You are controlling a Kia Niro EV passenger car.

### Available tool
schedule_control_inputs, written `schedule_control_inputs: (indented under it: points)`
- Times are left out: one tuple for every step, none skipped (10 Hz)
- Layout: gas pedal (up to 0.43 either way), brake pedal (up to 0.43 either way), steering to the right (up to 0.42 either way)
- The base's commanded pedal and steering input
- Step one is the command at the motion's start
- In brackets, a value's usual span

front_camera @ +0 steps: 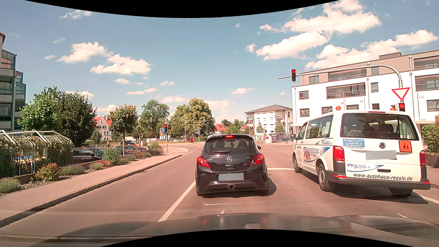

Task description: Follow the waypoints while adhering to traffic rules and regulations

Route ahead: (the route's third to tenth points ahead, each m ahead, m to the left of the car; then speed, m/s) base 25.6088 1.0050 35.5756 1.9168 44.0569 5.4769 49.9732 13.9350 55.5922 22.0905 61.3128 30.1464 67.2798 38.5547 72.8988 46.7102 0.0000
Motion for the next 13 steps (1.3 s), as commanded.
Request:
schedule_control_inputs:
  points:
    - [0.000, 0.451, 0.012]
    - [0.000, 0.451, 0.012]
    - [0.000, 0.457, 0.012]
    - [0.000, 0.451, 0.012]
    - [0.000, 0.457, 0.012]
    - [0.000, 0.457, 0.012]
    - [0.000, 0.457, 0.012]
    - [0.000, 0.457, 0.012]
    - [0.000, 0.457, 0.012]
    - [0.000, 0.457, 0.012]
    - [0.000, 0.457, 0.012]
    - [0.000, 0.457, 0.012]
    - [0.000, 0.457, 0.012]
